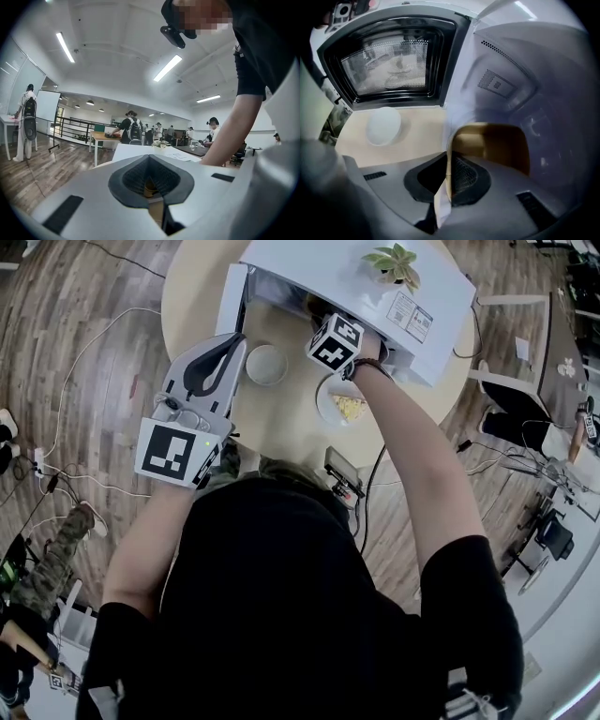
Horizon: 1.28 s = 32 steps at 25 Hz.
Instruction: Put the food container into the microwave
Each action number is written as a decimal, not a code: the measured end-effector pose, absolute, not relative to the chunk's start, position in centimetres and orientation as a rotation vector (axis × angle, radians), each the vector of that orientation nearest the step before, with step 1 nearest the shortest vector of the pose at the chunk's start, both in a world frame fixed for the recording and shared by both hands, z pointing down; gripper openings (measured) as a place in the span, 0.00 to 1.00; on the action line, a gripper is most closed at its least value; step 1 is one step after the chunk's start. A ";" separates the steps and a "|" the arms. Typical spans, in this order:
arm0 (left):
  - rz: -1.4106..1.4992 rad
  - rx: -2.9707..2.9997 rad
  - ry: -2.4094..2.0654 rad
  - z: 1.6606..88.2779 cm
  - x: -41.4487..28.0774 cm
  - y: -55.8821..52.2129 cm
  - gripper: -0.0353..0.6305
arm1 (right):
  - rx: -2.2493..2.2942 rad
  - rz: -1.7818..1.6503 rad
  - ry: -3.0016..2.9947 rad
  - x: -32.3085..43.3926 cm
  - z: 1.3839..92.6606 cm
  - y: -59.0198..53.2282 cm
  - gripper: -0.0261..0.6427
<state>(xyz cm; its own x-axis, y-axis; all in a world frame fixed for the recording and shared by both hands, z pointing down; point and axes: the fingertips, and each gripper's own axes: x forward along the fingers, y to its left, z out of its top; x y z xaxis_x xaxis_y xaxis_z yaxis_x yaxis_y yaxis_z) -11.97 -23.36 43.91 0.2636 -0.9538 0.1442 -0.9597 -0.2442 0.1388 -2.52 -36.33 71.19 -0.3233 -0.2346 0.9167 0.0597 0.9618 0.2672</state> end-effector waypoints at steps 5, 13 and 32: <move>0.056 2.319 -1.781 44.2 -11.8 -23.3 0.08 | 0.175 -0.355 -1.849 -2.6 71.3 -37.3 0.08; 0.070 2.307 -1.773 44.5 -11.6 -23.5 0.08 | 0.219 -0.443 -1.814 -2.9 71.9 -39.0 0.08; 0.076 2.319 -1.778 44.3 -10.8 -22.8 0.08 | 0.325 -0.566 -1.821 -2.8 70.6 -39.4 0.33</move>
<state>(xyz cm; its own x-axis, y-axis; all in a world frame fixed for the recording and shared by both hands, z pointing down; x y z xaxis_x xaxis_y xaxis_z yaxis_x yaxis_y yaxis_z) -10.75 -22.83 44.26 0.2677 -0.9479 0.1727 -0.9592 -0.2453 0.1407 -2.78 -39.36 70.56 -0.3178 -0.4874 0.8133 0.0591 0.8459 0.5300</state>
